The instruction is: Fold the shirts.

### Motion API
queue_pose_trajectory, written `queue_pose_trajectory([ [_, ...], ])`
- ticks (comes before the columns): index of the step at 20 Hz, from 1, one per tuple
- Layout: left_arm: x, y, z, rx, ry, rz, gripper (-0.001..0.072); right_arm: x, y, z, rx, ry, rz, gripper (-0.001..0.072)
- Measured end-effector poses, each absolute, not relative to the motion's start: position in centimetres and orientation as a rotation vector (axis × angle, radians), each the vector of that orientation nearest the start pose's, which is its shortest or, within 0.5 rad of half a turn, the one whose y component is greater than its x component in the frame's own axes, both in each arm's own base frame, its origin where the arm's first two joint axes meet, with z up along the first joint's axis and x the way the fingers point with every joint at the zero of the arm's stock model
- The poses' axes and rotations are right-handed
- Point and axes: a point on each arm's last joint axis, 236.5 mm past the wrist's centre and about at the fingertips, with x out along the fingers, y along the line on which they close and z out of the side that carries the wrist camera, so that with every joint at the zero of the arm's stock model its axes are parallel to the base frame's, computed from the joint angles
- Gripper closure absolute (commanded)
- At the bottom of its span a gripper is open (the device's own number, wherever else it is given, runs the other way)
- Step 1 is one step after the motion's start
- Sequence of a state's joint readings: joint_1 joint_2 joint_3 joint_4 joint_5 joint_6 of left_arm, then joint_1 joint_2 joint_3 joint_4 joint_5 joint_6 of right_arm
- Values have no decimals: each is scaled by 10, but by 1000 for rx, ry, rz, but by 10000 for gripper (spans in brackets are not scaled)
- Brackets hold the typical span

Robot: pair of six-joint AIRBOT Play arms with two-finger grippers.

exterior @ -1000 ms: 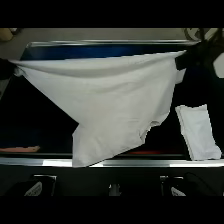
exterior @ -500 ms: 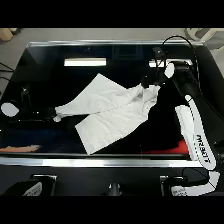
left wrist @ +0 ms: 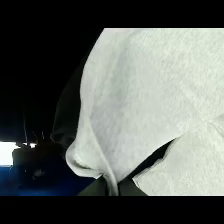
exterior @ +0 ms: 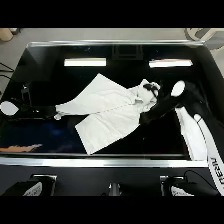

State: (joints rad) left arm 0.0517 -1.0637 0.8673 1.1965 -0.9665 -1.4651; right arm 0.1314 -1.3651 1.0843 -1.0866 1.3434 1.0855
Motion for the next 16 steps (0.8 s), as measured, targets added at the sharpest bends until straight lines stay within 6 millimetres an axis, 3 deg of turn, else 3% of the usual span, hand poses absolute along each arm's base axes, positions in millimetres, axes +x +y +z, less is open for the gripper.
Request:
queue_pose_trajectory([
  [2, 351, -55, 8, -299, 1131, -169, 669, 280, 166, -50, 110, 1494, 741, 40],
  [5, 349, -61, 9, -295, 1136, -186, 669, 264, 192, -71, 244, 1483, 704, 38],
  [11, 346, -73, 10, -281, 1144, -218, 669, 266, 235, -91, 380, 1430, 595, 57],
  [12, 346, -74, 10, -280, 1144, -221, 669, 269, 240, -93, 407, 1421, 577, 107],
  [13, 345, -75, 10, -278, 1145, -223, 669, 271, 243, -94, 431, 1415, 557, 234],
  [15, 345, -76, 10, -277, 1144, -225, 669, 279, 244, -98, 443, 1389, 524, 692],
  [16, 345, -76, 10, -277, 1145, -225, 669, 284, 245, -97, 463, 1372, 507, 691],
])
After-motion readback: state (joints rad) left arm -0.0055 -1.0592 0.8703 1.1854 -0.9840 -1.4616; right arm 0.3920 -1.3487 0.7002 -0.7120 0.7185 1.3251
